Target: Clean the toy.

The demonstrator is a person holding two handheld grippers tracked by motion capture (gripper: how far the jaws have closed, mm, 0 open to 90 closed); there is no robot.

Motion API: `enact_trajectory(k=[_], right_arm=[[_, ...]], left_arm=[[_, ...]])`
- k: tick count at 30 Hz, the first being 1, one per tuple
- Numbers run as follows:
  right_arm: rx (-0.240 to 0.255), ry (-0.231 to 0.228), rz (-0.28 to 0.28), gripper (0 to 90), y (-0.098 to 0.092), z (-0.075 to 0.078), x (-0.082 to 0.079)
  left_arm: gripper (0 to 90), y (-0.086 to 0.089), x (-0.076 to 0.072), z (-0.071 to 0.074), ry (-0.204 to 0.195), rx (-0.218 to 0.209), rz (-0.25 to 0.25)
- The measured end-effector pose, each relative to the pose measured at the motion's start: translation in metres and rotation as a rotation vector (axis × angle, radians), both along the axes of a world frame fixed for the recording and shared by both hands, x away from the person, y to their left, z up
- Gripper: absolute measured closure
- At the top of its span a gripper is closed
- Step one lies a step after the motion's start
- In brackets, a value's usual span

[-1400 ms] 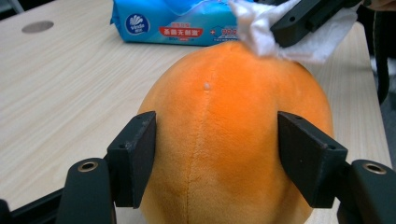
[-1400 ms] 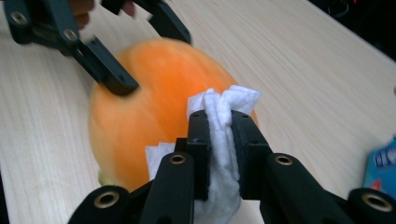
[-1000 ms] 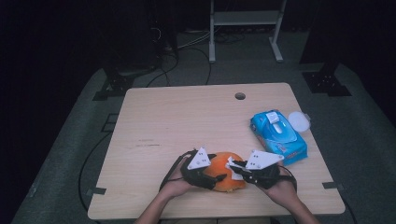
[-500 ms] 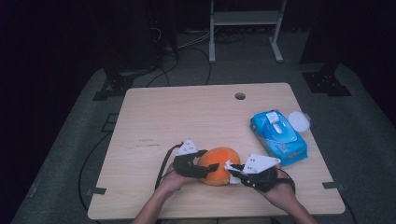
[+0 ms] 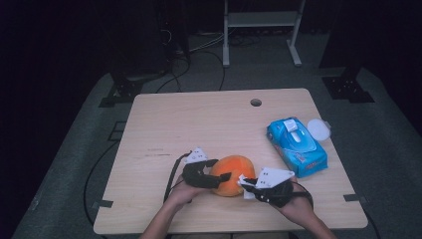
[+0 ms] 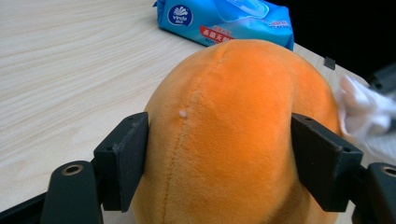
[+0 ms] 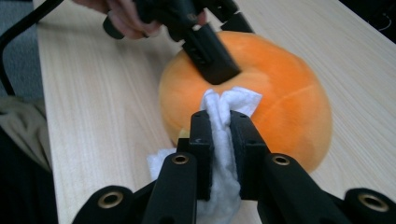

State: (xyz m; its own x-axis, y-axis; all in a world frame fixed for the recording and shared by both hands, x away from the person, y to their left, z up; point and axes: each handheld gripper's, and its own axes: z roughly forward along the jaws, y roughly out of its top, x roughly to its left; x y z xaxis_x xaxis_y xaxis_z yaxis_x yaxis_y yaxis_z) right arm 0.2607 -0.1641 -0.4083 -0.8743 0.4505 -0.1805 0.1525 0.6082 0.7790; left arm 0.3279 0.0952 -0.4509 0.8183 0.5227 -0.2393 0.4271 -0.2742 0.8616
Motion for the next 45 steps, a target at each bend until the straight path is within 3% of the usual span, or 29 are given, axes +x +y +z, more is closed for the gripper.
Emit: enact_trajectory(k=[5, 8, 10, 14, 17, 20, 23, 26, 31, 37, 38, 42, 45], right_arm=[[0.052, 0.019, -0.105, 79.8, -0.022, -0.001, 0.014], [0.069, 0.032, -0.154, 79.9, -0.029, -0.004, 0.024], [0.096, 0.052, -0.164, 80.0, -0.030, -0.005, 0.027], [0.146, 0.036, -0.151, 80.1, -0.020, 0.002, 0.021], [0.154, 0.039, -0.153, 80.1, -0.018, 0.002, 0.022], [0.182, 0.084, -0.174, 80.1, -0.027, -0.003, 0.030], [0.166, 0.124, -0.214, 80.1, -0.037, -0.013, 0.037], [0.192, 0.175, -0.219, 80.1, -0.043, -0.018, 0.040], [0.245, 0.158, -0.164, 80.1, -0.033, -0.004, 0.030], [0.254, 0.159, -0.123, 80.0, -0.030, -0.003, 0.025], [0.256, 0.167, -0.133, 80.0, -0.032, -0.004, 0.026], [0.241, 0.182, -0.172, 79.9, -0.037, -0.009, 0.032], [0.262, 0.172, -0.173, 79.9, -0.037, -0.006, 0.033]], left_arm=[[25.2, -0.005, -0.005, 0.000, -0.051, 0.019, -0.044], [25.0, -0.011, -0.014, 0.001, -0.121, 0.056, -0.095], [24.1, -0.016, -0.020, 0.002, -0.158, 0.090, -0.113], [23.4, -0.017, -0.022, 0.001, -0.176, 0.101, -0.134], [23.4, -0.017, -0.022, 0.001, -0.176, 0.099, -0.132], [23.3, -0.015, -0.019, 0.001, -0.170, 0.100, -0.126], [23.0, -0.009, -0.014, 0.001, -0.137, 0.079, -0.101], [22.8, -0.006, -0.012, 0.000, -0.115, 0.064, -0.089], [22.4, -0.005, -0.009, -0.001, -0.089, 0.046, -0.061], [21.1, -0.003, -0.007, -0.001, -0.060, 0.039, -0.050], [21.3, -0.004, -0.007, -0.002, -0.066, 0.036, -0.053], [22.4, -0.012, -0.017, 0.000, -0.165, 0.076, -0.132], [21.7, -0.020, -0.024, 0.001, -0.225, 0.106, -0.185]])
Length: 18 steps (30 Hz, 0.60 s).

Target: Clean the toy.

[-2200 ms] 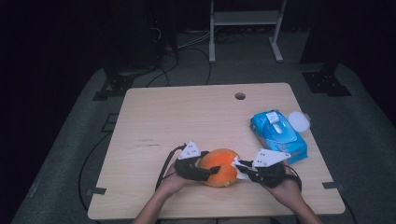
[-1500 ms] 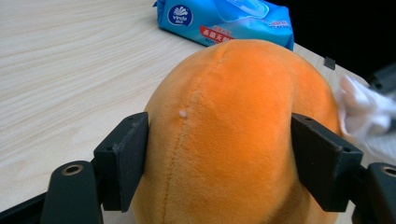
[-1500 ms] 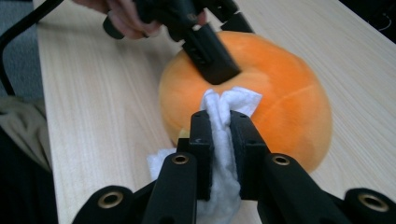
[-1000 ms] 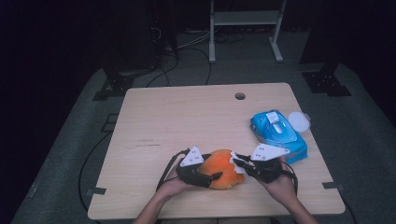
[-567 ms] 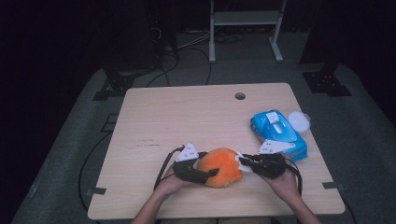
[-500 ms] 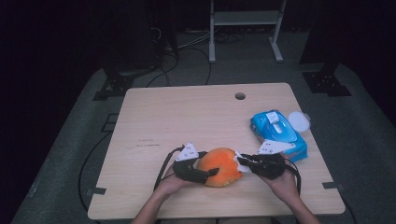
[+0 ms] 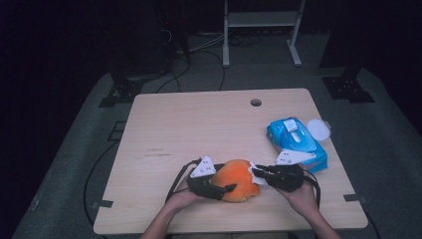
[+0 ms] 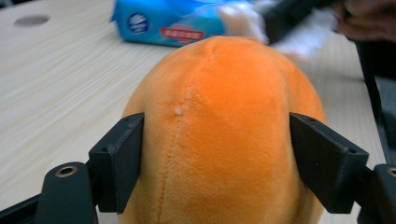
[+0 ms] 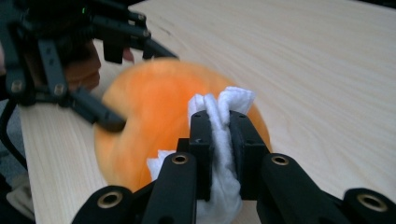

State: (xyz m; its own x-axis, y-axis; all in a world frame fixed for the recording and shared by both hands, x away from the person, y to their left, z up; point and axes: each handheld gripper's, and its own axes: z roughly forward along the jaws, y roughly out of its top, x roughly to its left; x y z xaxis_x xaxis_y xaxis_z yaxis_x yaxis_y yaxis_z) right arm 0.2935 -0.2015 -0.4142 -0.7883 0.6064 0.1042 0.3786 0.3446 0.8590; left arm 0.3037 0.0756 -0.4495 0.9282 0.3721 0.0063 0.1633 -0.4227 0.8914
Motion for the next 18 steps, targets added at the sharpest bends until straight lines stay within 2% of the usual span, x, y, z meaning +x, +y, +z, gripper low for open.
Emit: enact_trajectory(k=[2, 3, 4, 5, 8, 10, 13, 15, 18], right_arm=[[0.030, -0.010, 0.014, 79.9, 0.003, 0.005, -0.002], [0.035, -0.016, 0.023, 79.9, 0.004, 0.006, -0.003], [0.023, -0.024, 0.027, 79.8, 0.008, 0.007, -0.004], [0.006, -0.029, 0.029, 79.9, 0.009, 0.005, -0.003], [0.014, -0.003, 0.011, 79.8, 0.004, 0.001, 0.001], [-0.001, 0.003, -0.012, 79.9, -0.001, -0.002, 0.005], [-0.018, 0.052, -0.022, 79.8, -0.009, -0.011, 0.011], [-0.021, 0.065, -0.018, 79.9, -0.011, -0.013, 0.011], [-0.011, 0.053, -0.001, 79.9, -0.008, -0.008, 0.007]], left_arm=[[20.7, -0.004, -0.004, 0.000, -0.028, 0.009, -0.025], [20.2, -0.006, -0.006, -0.001, -0.048, 0.019, -0.030], [20.0, -0.007, -0.007, -0.001, -0.051, 0.025, -0.023], [20.0, -0.007, -0.006, -0.001, -0.040, 0.021, -0.016], [20.4, -0.003, -0.002, -0.001, -0.008, 0.007, 0.010], [20.5, 0.001, 0.003, -0.001, 0.024, -0.010, 0.030], [20.4, 0.008, 0.010, -0.004, 0.083, -0.050, 0.080], [20.3, 0.011, 0.014, -0.005, 0.128, -0.080, 0.125], [20.1, 0.014, 0.017, -0.005, 0.154, -0.093, 0.169]])
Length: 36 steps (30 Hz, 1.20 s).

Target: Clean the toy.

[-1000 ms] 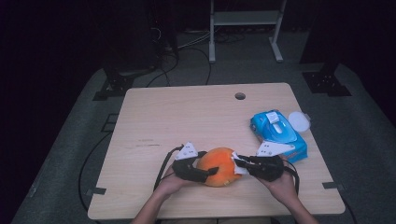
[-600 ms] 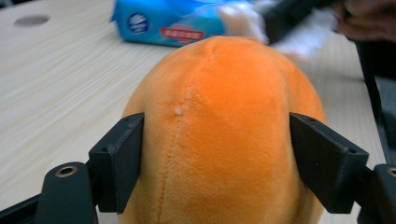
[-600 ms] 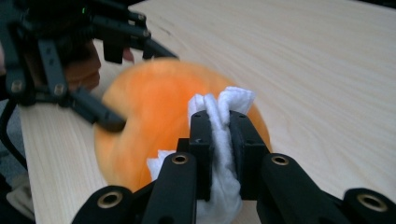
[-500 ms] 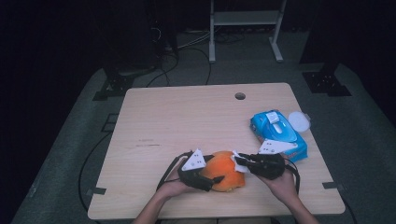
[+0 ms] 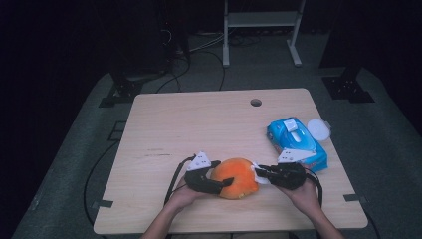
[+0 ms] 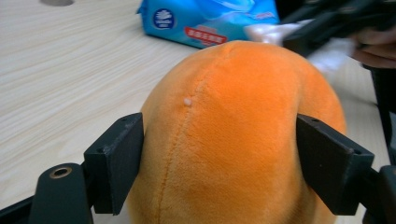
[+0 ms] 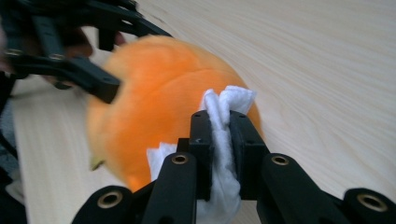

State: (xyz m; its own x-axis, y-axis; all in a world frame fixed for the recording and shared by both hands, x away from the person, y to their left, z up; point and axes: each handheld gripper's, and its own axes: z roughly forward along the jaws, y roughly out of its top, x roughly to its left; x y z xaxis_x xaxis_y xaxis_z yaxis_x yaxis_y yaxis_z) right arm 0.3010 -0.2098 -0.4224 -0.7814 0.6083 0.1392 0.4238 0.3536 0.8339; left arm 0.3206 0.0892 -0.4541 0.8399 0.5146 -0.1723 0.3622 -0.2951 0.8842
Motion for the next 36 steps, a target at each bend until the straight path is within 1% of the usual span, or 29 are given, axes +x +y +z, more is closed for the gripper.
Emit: enact_trajectory(k=[3, 5, 7, 8, 10, 11, 12, 14, 16, 17, 19, 20, 21, 22, 23, 26, 28, 29, 30, 31, 34, 35, 36], right_arm=[[0.026, -0.039, 0.062, 79.9, 0.009, 0.010, -0.010], [0.006, -0.065, 0.093, 79.9, 0.016, 0.013, -0.016], [0.004, -0.070, 0.110, 79.9, 0.017, 0.013, -0.017], [0.005, -0.068, 0.108, 79.9, 0.016, 0.013, -0.016], [-0.001, -0.060, 0.079, 80.0, 0.012, 0.012, -0.012], [-0.008, -0.059, 0.064, 80.0, 0.010, 0.010, -0.010], [-0.018, -0.054, 0.048, 80.0, 0.008, 0.008, -0.008], [-0.004, -0.042, 0.042, 80.1, 0.006, 0.008, -0.006], [0.001, -0.062, 0.047, 80.1, 0.010, 0.011, -0.009], [0.012, -0.070, 0.060, 80.1, 0.013, 0.014, -0.010], [0.031, -0.083, 0.083, 80.0, 0.018, 0.017, -0.013], [0.028, -0.092, 0.090, 80.0, 0.020, 0.018, -0.013], [0.014, -0.105, 0.093, 79.9, 0.023, 0.019, -0.013], [0.001, -0.107, 0.088, 79.9, 0.023, 0.018, -0.013], [-0.003, -0.105, 0.082, 79.9, 0.022, 0.017, -0.012], [-0.003, -0.084, 0.046, 79.9, 0.012, 0.013, -0.007], [0.001, -0.071, 0.020, 80.0, 0.006, 0.011, -0.004], [0.008, -0.064, 0.017, 80.0, 0.004, 0.011, -0.003], [0.017, -0.062, 0.017, 79.9, 0.005, 0.011, -0.004], [0.018, -0.064, 0.023, 79.9, 0.007, 0.012, -0.005], [0.016, -0.091, 0.056, 79.9, 0.015, 0.016, -0.008], [0.007, -0.093, 0.061, 79.9, 0.017, 0.016, -0.009], [-0.001, -0.093, 0.063, 79.9, 0.017, 0.016, -0.009]], left_arm=[[20.1, 0.001, 0.003, -0.001, 0.025, -0.018, 0.031], [20.0, 0.001, 0.003, 0.000, 0.028, -0.014, 0.035], [19.7, 0.000, 0.002, 0.000, 0.030, -0.013, 0.041], [19.7, 0.000, 0.001, 0.000, 0.025, -0.013, 0.036], [19.3, -0.003, -0.002, 0.001, 0.006, -0.005, 0.010], [18.7, -0.005, -0.004, 0.001, -0.008, -0.001, -0.016], [18.1, -0.007, -0.006, 0.002, -0.023, 0.008, -0.030], [16.7, -0.011, -0.008, 0.003, -0.047, 0.027, -0.048], [16.4, -0.016, -0.013, 0.005, -0.073, 0.051, -0.045], [16.5, -0.018, -0.015, 0.005, -0.088, 0.064, -0.039], [16.9, -0.024, -0.020, 0.005, -0.109, 0.070, -0.026], [17.0, -0.028, -0.024, 0.005, -0.131, 0.081, -0.026], [16.9, -0.031, -0.027, 0.006, -0.154, 0.097, -0.025], [16.9, -0.032, -0.028, 0.006, -0.162, 0.109, -0.025], [17.0, -0.032, -0.028, 0.007, -0.162, 0.112, -0.029], [17.2, -0.031, -0.028, 0.006, -0.159, 0.105, -0.038], [17.3, -0.033, -0.030, 0.008, -0.170, 0.117, -0.052], [17.3, -0.035, -0.031, 0.008, -0.178, 0.123, -0.057], [17.2, -0.036, -0.033, 0.008, -0.186, 0.134, -0.064], [17.2, -0.037, -0.034, 0.009, -0.192, 0.136, -0.074], [16.9, -0.038, -0.036, 0.009, -0.208, 0.143, -0.101], [15.8, -0.037, -0.036, 0.010, -0.206, 0.143, -0.108], [15.0, -0.035, -0.035, 0.011, -0.202, 0.135, -0.119]])
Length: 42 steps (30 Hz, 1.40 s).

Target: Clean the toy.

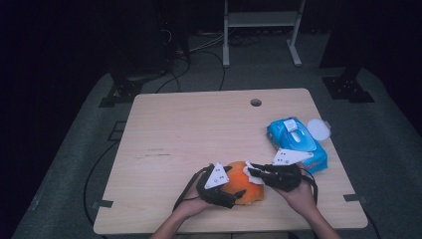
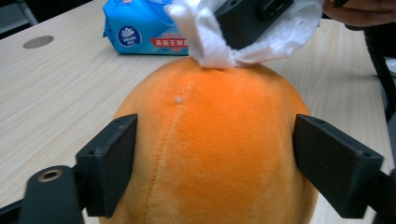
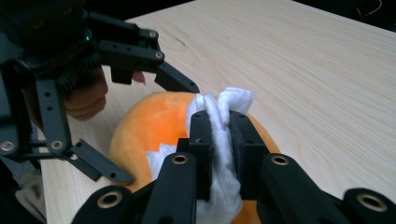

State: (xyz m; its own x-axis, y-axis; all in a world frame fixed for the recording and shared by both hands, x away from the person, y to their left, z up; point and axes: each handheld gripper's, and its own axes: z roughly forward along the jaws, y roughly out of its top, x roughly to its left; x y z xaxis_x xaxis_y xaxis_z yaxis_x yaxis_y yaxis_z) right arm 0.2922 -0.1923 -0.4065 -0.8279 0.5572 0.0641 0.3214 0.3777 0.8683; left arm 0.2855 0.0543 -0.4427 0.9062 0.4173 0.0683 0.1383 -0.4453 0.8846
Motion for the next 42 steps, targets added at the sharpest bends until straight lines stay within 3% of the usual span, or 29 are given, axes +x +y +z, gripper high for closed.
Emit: enact_trajectory(k=[2, 3, 5, 8, 10, 11, 15, 18, 21, 23, 25, 26, 28, 30, 31, 35, 38, 39, 40, 42], right_arm=[[-0.002, 0.008, 0.006, 79.9, -0.002, -0.001, 0.000], [0.000, 0.012, 0.009, 79.8, -0.003, -0.002, 0.000], [0.006, 0.018, 0.012, 79.8, -0.008, -0.002, 0.000], [0.011, 0.024, 0.002, 79.8, -0.011, -0.002, 0.001], [0.019, 0.015, 0.006, 79.9, -0.006, 0.000, 0.000], [0.014, 0.007, 0.014, 79.9, -0.002, 0.001, -0.002], [0.004, -0.026, 0.063, 79.8, 0.019, 0.006, -0.012], [-0.011, -0.044, 0.070, 79.8, 0.024, 0.007, -0.014], [-0.018, -0.035, 0.036, 79.8, 0.013, 0.005, -0.009], [-0.039, -0.034, 0.001, 79.8, 0.004, 0.002, -0.005], [-0.027, -0.006, -0.017, 79.8, -0.006, -0.002, -0.001], [-0.022, 0.003, -0.021, 79.8, -0.009, -0.002, 0.000], [-0.017, 0.007, -0.028, 79.8, -0.012, -0.002, 0.001], [-0.015, 0.011, -0.016, 79.8, -0.010, -0.003, 0.001], [-0.020, 0.011, -0.011, 79.8, -0.008, -0.003, 0.000], [-0.020, 0.004, -0.016, 79.8, -0.007, -0.001, -0.001], [0.027, -0.006, -0.007, 80.0, -0.008, 0.008, -0.003], [0.053, -0.010, 0.004, 80.0, -0.007, 0.012, -0.005], [0.074, -0.010, 0.021, 80.0, -0.004, 0.015, -0.008], [0.054, -0.040, 0.045, 80.0, 0.005, 0.018, -0.012]], left_arm=[[13.0, 0.007, 0.004, 0.003, 0.039, -0.044, -0.040], [12.1, 0.014, 0.008, 0.005, 0.087, -0.099, -0.069], [11.5, 0.022, 0.012, 0.007, 0.115, -0.129, -0.068], [9.8, 0.022, 0.017, 0.001, 0.147, -0.058, -0.036], [13.4, 0.015, 0.014, -0.004, 0.117, -0.012, -0.015], [16.0, 0.012, 0.013, -0.003, 0.105, -0.018, -0.013], [23.1, 0.004, 0.004, 0.003, 0.032, 0.029, -0.012], [24.1, 0.006, 0.003, 0.003, 0.031, 0.031, -0.020], [24.3, 0.010, 0.005, 0.002, 0.041, 0.016, -0.031], [20.1, 0.014, 0.009, 0.002, 0.092, -0.029, -0.049], [16.6, 0.019, 0.014, 0.003, 0.154, -0.091, -0.059], [13.3, 0.020, 0.018, 0.003, 0.186, -0.095, -0.036], [7.1, 0.019, 0.023, 0.000, 0.217, -0.059, 0.010], [4.3, 0.016, 0.026, -0.005, 0.285, -0.058, 0.006], [6.4, 0.015, 0.026, -0.006, 0.293, -0.061, -0.005], [25.9, 0.015, 0.019, -0.001, 0.172, -0.058, 0.001], [33.4, 0.012, 0.008, 0.010, -0.030, -0.014, 0.006], [34.0, 0.010, 0.006, 0.013, -0.071, 0.002, 0.004], [33.9, 0.008, 0.004, 0.016, -0.100, 0.019, -0.005], [33.9, 0.006, 0.001, 0.015, -0.126, 0.057, -0.020]])
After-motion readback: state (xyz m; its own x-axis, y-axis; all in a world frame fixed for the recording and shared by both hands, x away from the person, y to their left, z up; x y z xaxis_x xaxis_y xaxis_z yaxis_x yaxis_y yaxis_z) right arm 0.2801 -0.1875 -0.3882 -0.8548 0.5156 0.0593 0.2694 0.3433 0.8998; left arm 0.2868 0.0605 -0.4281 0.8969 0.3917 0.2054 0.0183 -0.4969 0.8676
